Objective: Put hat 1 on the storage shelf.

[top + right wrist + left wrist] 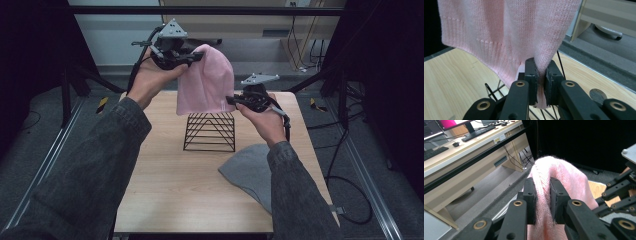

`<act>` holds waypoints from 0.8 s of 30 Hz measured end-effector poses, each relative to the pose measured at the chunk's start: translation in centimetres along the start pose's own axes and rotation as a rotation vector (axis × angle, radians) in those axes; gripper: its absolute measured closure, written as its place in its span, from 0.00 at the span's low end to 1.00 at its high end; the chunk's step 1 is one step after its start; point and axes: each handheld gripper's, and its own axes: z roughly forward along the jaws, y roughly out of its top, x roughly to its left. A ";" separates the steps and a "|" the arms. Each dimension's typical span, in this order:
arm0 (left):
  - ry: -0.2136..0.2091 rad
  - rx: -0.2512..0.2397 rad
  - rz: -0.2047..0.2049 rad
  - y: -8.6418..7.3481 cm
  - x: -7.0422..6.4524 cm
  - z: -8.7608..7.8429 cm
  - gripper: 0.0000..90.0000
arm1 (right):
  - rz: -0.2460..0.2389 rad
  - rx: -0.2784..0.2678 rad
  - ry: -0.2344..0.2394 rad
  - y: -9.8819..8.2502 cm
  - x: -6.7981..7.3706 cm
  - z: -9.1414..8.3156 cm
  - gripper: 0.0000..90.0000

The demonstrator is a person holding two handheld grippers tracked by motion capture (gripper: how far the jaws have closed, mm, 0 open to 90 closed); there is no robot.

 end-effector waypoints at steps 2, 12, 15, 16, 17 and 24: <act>-0.001 0.001 0.002 -0.1 -0.1 0.2 0.85 | -0.006 0.001 -0.002 -0.1 0.0 0.1 0.92; 0.004 0.003 0.007 -1.1 -0.5 0.5 0.85 | -0.026 0.006 -0.015 -1.1 0.7 0.1 0.92; 0.005 -0.001 0.002 -1.3 -0.7 0.6 0.85 | -0.026 0.005 -0.017 -1.4 0.8 0.1 0.92; 0.004 -0.003 0.007 -1.5 -0.8 0.7 0.85 | -0.031 0.006 -0.021 -1.8 1.0 0.2 0.92; 0.004 -0.005 0.012 -1.6 -0.9 0.8 0.85 | -0.031 0.006 -0.021 -1.8 1.0 0.2 0.92; -0.005 0.006 0.021 -2.7 -1.7 1.2 0.85 | -0.034 0.021 -0.030 -3.2 1.2 0.3 0.92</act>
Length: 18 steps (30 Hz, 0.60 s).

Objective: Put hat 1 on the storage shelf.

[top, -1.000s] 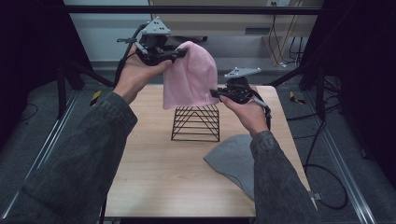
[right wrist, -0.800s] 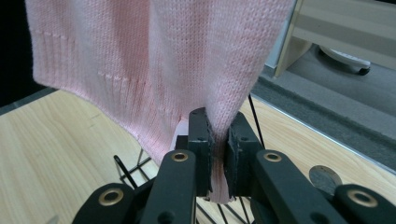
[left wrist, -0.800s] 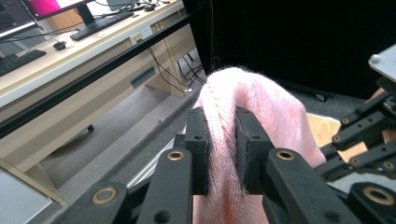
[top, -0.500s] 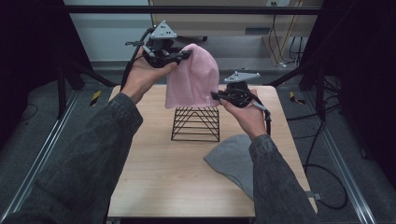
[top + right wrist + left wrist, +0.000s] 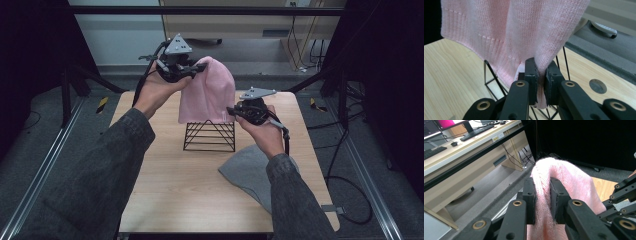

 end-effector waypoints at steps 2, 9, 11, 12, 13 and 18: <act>-0.007 0.013 0.011 -0.4 -0.5 0.1 0.85 | -0.002 0.015 0.004 -0.6 0.0 0.1 0.92; -0.014 0.038 0.015 -1.0 -1.1 0.1 0.85 | -0.008 0.043 0.011 -1.3 0.3 0.5 0.91; -0.016 0.043 0.012 -1.4 -1.4 0.0 0.85 | -0.006 0.058 0.014 -1.6 0.3 0.6 0.91; -0.016 0.043 0.012 -1.4 -1.4 0.0 0.85 | 0.001 0.062 0.016 -1.7 0.3 0.7 0.91; -0.019 0.041 0.009 -1.5 -1.5 0.0 0.85 | 0.001 0.062 0.016 -1.7 0.3 0.7 0.91; -0.020 0.054 0.023 -2.1 -2.1 -0.3 0.85 | 0.002 0.088 0.029 -2.1 0.3 1.0 0.91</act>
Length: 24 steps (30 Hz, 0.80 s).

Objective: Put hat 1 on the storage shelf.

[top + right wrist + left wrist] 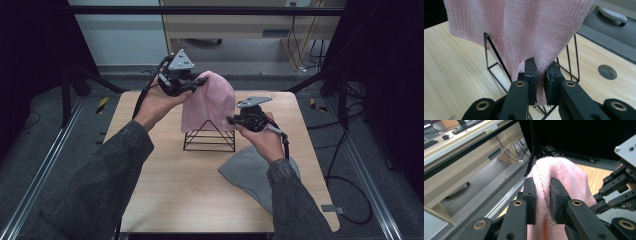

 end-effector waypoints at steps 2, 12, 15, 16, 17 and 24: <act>0.006 0.011 -0.001 -0.2 0.0 -0.1 0.86 | 0.001 0.007 0.001 -0.1 0.0 0.2 0.90; -0.008 0.032 -0.038 -1.5 -0.2 0.0 0.86 | 0.010 0.036 0.003 -0.2 -0.1 0.5 0.87; -0.009 0.035 -0.038 -1.5 -0.4 0.1 0.86 | 0.018 0.041 0.003 -0.3 -0.1 0.6 0.85; -0.009 0.038 -0.038 -1.6 -0.4 0.2 0.86 | 0.018 0.042 0.002 -0.3 -0.1 0.6 0.84; -0.009 0.042 -0.037 -1.6 -0.4 0.2 0.86 | 0.018 0.044 -0.001 -0.3 -0.1 0.6 0.81; -0.013 0.057 -0.041 -2.1 -0.9 0.8 0.87 | 0.014 0.040 -0.011 -0.8 -0.1 0.2 0.69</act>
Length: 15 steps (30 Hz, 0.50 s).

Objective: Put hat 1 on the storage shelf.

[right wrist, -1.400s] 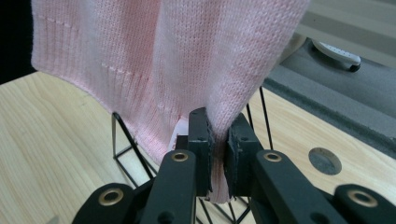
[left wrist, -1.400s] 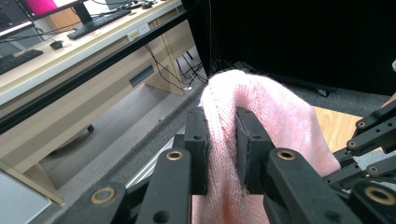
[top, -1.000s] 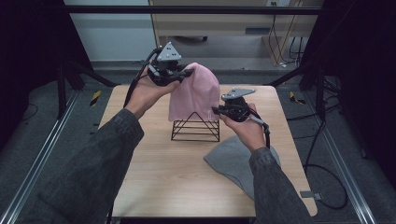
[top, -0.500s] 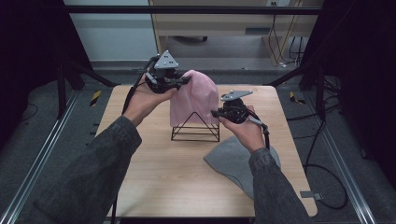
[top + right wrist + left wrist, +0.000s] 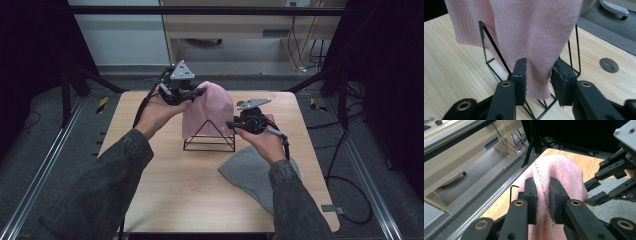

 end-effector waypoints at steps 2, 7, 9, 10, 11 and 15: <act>0.004 0.020 0.000 -0.3 -0.1 0.3 0.87 | 0.011 0.000 -0.011 -0.3 -0.2 -0.3 0.66; -0.001 0.042 0.000 -0.9 -0.1 0.8 0.87 | 0.030 0.003 -0.036 -0.9 -0.8 -1.0 0.60; -0.006 0.045 -0.007 -1.2 -0.1 1.1 0.87 | 0.036 0.005 -0.053 -1.3 -1.2 -1.4 0.57; -0.008 0.049 -0.009 -1.5 -0.2 1.3 0.86 | 0.040 0.009 -0.065 -1.6 -1.6 -1.8 0.54; -0.008 0.049 -0.009 -1.5 -0.2 1.3 0.86 | 0.040 0.009 -0.065 -1.6 -1.6 -1.8 0.54; -0.020 0.059 -0.018 -2.1 -0.3 1.7 0.86 | 0.068 0.015 -0.113 -2.7 -2.8 -3.0 0.49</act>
